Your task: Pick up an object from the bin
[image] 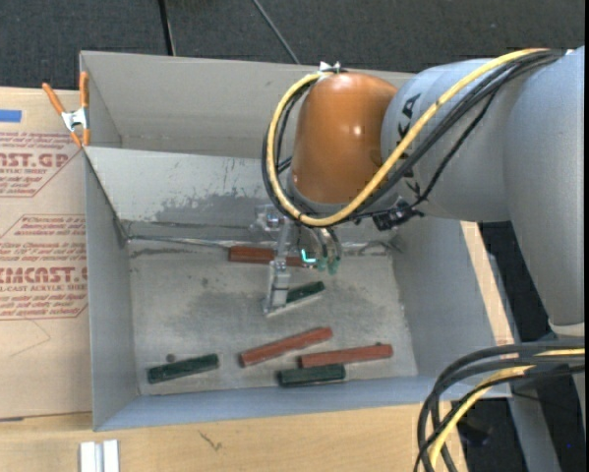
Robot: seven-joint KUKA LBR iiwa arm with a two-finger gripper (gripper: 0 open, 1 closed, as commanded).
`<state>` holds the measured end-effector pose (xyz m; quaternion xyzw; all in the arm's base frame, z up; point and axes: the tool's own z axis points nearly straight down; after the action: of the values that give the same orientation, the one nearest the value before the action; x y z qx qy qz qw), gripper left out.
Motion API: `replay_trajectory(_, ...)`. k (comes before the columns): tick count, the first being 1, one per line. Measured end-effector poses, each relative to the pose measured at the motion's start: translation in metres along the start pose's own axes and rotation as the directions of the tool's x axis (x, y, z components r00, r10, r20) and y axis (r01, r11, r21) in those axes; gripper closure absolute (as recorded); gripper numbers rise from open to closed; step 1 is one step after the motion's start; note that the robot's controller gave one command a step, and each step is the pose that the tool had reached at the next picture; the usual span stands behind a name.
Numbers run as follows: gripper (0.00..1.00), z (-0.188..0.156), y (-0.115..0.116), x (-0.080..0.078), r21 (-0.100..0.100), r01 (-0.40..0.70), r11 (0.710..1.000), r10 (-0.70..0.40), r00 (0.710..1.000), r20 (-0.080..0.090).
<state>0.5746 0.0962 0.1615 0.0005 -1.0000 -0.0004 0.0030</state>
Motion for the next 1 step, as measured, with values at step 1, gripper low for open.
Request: replay_trajectory(1, 0.00, -0.0041, -0.0004, -0.0020, 0.000, 0.000, 1.000, 0.000, 1.000, 0.008)
